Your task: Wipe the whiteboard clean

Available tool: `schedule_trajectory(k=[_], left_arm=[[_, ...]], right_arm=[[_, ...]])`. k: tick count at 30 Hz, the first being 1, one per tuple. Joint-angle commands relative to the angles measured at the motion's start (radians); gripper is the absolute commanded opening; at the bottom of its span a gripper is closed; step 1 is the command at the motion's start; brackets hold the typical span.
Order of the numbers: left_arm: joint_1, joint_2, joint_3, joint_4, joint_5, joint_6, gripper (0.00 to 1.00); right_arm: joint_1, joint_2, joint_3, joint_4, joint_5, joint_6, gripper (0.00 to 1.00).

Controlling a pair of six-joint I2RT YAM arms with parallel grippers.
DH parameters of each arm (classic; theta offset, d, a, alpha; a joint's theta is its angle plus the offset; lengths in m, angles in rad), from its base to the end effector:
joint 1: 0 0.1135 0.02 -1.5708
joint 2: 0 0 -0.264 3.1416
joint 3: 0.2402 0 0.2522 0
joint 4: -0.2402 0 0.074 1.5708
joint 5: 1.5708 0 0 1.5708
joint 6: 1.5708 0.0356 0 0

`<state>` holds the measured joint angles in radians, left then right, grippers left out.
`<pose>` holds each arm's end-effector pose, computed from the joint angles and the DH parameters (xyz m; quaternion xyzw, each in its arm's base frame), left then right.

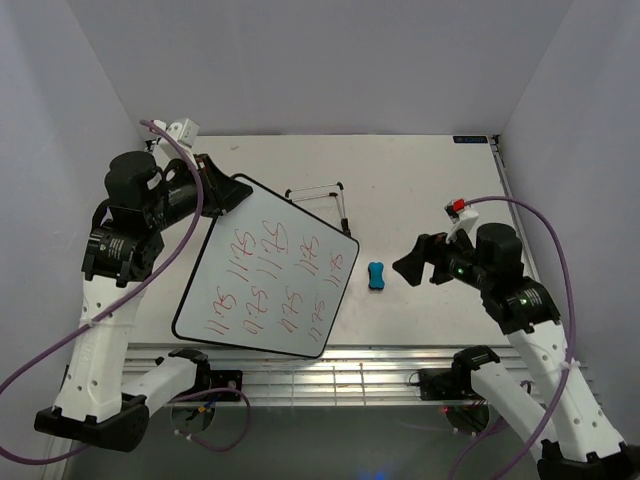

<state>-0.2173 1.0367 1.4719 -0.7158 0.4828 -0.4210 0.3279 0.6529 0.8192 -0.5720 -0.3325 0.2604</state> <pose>0.1760 -0.0558 0.4692 0.0641 0.7865 -0.3646 0.4944 0.1296 0.0564 0.3311 -0.1188 0.8200 0.2896 0.4792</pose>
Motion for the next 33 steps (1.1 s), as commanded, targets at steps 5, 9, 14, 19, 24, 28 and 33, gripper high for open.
schedule_trajectory(k=[5,9,14,19,24,28,33], left_arm=[[0.004,0.031,-0.016,-0.059,-0.157,0.057,0.0],[0.007,0.062,-0.03,-0.07,-0.207,0.068,0.0],[0.022,0.117,-0.056,-0.057,-0.188,0.07,0.0],[0.044,0.12,-0.096,-0.045,-0.2,0.077,0.0],[0.084,0.137,-0.166,-0.025,-0.207,0.058,0.0],[0.125,0.151,-0.218,-0.019,-0.24,0.037,0.0],[0.167,0.141,-0.243,0.007,-0.308,0.042,0.0]], right_arm=[[0.002,0.166,-0.069,0.089,0.384,0.033,0.9],[0.023,0.29,-0.074,0.11,0.424,0.03,0.9],[0.048,0.332,-0.097,0.179,0.365,0.051,0.9],[0.114,0.385,-0.078,0.187,0.47,0.053,0.9],[0.172,0.496,-0.02,0.142,0.537,0.06,0.9],[0.172,0.539,-0.054,0.244,0.278,0.076,0.9],[0.192,0.669,-0.016,0.189,0.309,0.108,0.92]])
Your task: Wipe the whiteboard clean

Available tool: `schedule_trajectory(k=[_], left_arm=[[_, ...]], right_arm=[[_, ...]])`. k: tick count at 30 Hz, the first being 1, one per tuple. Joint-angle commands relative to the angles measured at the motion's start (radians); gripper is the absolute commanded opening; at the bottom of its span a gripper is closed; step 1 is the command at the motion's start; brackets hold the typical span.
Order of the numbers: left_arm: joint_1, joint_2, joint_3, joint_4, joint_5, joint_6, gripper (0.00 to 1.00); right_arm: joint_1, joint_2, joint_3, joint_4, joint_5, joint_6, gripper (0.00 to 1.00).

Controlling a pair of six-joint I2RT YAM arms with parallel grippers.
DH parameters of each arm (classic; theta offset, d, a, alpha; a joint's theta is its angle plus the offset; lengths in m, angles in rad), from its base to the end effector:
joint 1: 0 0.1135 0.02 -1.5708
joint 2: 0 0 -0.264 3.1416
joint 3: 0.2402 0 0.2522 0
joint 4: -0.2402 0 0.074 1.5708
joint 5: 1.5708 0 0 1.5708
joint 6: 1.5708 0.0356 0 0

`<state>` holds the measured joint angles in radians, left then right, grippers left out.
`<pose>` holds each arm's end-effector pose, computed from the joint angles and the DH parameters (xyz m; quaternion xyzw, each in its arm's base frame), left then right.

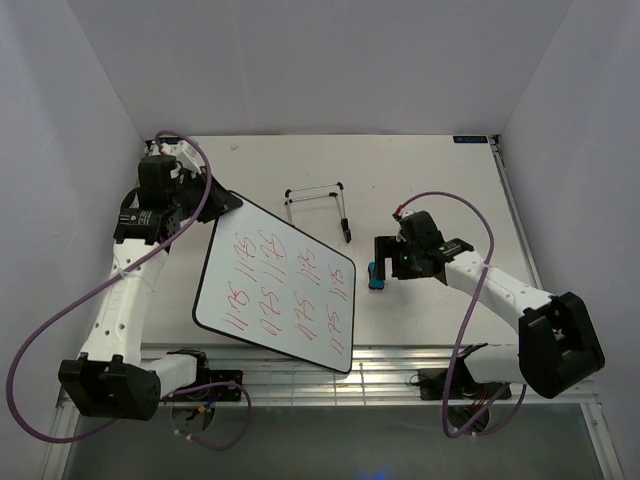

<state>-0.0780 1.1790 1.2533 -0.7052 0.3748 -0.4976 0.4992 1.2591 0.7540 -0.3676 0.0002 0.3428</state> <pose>0.2438 -0.0321 0.3723 -0.0999 0.8743 -0.2856 0.3795 0.2220 0.1211 0.2148 -0.0734 0.9368 0.1397 0.3122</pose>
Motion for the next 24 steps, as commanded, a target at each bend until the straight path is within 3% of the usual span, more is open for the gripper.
schedule_trajectory(k=[1,3,6,15,24], left_arm=[[0.032,0.002,-0.029,-0.001,-0.206,0.126,0.0],[0.047,0.007,-0.04,0.007,-0.197,0.128,0.0],[0.061,-0.015,-0.083,0.044,-0.186,0.131,0.0],[0.061,-0.027,-0.173,0.104,-0.132,0.14,0.0],[0.061,-0.088,-0.226,0.128,-0.188,0.142,0.0]], right_arm=[[0.031,0.078,0.063,-0.03,-0.003,0.019,0.93],[0.056,0.118,0.103,-0.048,0.032,0.018,1.0],[0.081,0.148,0.122,-0.048,0.061,0.028,0.89],[0.09,0.258,0.176,-0.019,0.136,0.024,0.7],[0.102,0.355,0.176,0.025,0.132,0.019,0.57]])
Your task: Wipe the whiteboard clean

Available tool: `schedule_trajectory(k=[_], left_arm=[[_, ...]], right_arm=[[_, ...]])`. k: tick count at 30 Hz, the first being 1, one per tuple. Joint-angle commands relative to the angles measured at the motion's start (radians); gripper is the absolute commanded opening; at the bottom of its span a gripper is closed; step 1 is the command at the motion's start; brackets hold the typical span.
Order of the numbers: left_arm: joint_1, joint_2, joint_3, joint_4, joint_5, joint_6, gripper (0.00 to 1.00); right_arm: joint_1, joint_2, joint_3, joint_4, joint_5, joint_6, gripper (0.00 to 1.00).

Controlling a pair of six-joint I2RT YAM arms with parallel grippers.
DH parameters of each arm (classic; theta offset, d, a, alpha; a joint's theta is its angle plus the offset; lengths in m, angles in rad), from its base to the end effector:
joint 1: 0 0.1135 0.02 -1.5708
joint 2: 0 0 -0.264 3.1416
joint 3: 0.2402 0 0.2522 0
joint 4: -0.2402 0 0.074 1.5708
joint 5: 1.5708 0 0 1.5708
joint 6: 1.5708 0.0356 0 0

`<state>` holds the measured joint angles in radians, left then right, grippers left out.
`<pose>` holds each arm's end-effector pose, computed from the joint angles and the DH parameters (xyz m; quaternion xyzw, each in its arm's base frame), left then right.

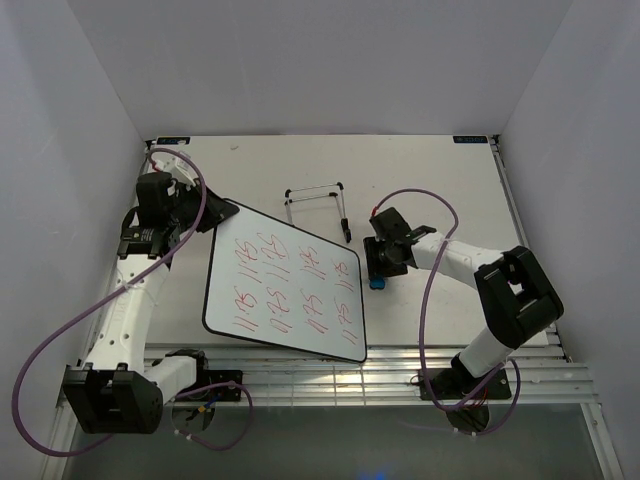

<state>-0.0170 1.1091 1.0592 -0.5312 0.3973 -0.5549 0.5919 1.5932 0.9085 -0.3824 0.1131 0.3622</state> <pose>0.2391 -0.0178 0.3389 -0.1389 0.8566 -0.2979 0.3977 0.2565 0.1676 0.1732 -0.0968 0.9621 0.0656 0.2462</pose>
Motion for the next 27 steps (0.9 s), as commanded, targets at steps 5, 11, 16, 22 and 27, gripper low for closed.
schedule_trajectory(k=[5,11,16,22,27], left_arm=[[0.0,-0.023,-0.041,-0.039,-0.207,0.201,0.0],[0.0,-0.032,-0.059,-0.024,-0.187,0.202,0.0],[0.0,-0.052,-0.085,-0.01,-0.183,0.199,0.0],[0.0,-0.055,-0.102,-0.004,-0.183,0.182,0.0],[0.0,-0.055,-0.114,0.014,-0.149,0.165,0.0]], right_arm=[[0.016,0.03,0.027,0.036,0.04,0.001,0.44],[0.023,0.014,0.043,0.011,0.054,0.0,0.24],[0.031,-0.059,0.056,-0.018,0.054,-0.011,0.24],[0.054,-0.206,0.061,0.031,-0.221,-0.068,0.22],[0.169,-0.274,0.101,0.222,-0.38,-0.02,0.22]])
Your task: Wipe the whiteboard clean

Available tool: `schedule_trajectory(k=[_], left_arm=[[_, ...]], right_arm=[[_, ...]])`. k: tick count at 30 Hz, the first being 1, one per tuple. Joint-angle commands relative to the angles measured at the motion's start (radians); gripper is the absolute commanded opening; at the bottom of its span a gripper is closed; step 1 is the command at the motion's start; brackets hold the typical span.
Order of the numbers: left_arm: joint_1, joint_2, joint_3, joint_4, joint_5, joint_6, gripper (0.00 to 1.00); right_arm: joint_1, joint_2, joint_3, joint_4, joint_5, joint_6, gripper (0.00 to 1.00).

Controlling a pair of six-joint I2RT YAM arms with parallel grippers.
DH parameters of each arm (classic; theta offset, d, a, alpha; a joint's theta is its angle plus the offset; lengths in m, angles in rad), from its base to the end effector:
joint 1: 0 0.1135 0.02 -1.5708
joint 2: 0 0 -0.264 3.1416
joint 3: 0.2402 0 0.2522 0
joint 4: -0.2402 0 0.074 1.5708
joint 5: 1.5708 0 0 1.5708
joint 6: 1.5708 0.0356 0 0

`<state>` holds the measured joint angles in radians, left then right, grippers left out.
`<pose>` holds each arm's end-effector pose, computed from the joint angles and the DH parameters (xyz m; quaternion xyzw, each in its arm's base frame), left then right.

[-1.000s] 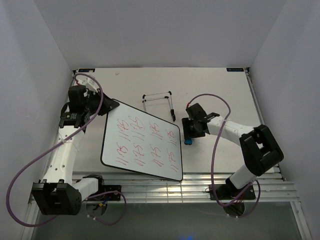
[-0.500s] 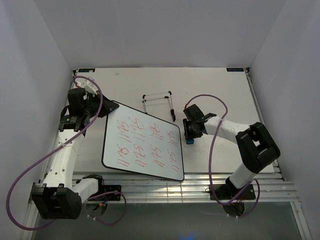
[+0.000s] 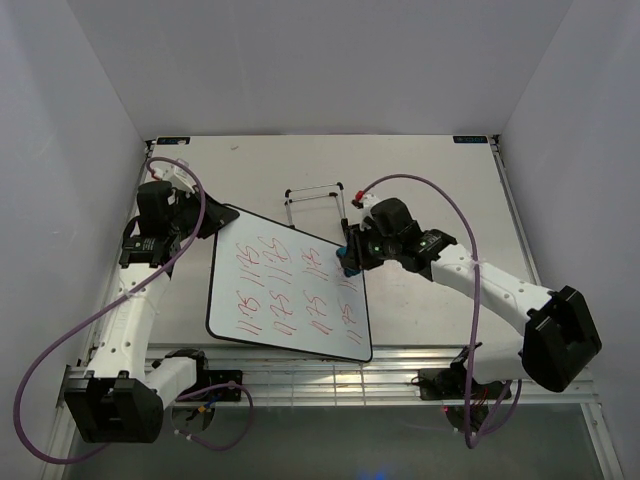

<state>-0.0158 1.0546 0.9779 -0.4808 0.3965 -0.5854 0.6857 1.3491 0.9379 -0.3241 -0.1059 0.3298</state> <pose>0.2289 -0.0174 0.3276 -0.1491 0.8496 -0.3054 0.4034 0.2233 0.1876 0.2547 -0.1827 0.8945 0.2393 0.3305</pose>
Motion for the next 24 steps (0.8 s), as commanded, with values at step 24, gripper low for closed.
schedule_trajectory(k=[24], left_arm=[[-0.001,-0.05,-0.102,0.008,-0.188,0.168,0.0]], right_arm=[[0.479,0.453,0.757,-0.099,0.053,0.009,0.21]])
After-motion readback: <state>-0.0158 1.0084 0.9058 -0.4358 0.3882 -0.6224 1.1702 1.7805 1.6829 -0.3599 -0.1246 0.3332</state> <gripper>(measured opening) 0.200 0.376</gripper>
